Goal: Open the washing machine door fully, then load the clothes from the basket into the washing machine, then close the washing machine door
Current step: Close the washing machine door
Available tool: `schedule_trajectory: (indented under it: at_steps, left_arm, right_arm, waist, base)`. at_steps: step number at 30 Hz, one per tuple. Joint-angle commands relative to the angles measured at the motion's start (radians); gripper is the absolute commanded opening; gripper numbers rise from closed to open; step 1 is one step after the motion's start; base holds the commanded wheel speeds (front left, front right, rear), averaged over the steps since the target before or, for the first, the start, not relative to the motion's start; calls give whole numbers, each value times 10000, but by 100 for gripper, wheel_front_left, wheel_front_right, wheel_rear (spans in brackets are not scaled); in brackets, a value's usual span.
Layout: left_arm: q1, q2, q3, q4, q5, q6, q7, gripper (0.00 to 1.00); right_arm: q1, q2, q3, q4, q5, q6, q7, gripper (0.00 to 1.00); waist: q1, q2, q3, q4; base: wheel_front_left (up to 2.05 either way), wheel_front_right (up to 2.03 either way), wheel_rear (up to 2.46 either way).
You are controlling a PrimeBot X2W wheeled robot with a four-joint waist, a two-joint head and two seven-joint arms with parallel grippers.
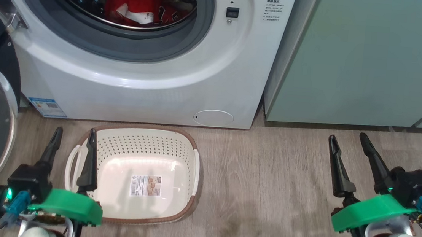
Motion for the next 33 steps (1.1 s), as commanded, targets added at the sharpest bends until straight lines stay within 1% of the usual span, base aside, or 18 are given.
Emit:
schedule_trajectory:
  at_steps: [1,7,16,21,27,33]
  left_arm:
    - [-355,228,333,-271,116,45,17,100]
    - [-358,267,306,-290,98,53,13,100]
    - [-343,311,249,-328,79,46,-2,100]
    - [-335,329,227,-355,70,38,-41,100]
    - [-330,360,188,-341,32,26,-34,100]
    - [-329,383,163,-301,-20,29,-9,100]
  right_arm:
    - [-49,-29,184,-321,-10,0,-102,100]
    - [-4,-29,152,-348,13,0,-98,100]
    - [65,-29,129,-339,52,0,-100,100]
    - [117,-29,93,-328,79,0,-108,100]
    - [162,-29,75,-314,121,0,-106,100]
    - [206,-29,54,-284,159,0,-118,100]
  waist:
    - [0,0,-38,17]
    - [0,0,-107,46]
    - [0,0,-212,85]
    - [0,0,-294,128]
    - [0,0,-372,192]
    - [0,0,-438,263]
  base:
    - [-82,82,0]
    - [-130,130,0]
    - [-201,201,0]
    - [-155,155,0]
    - [-80,80,0]
    - [0,0,0]
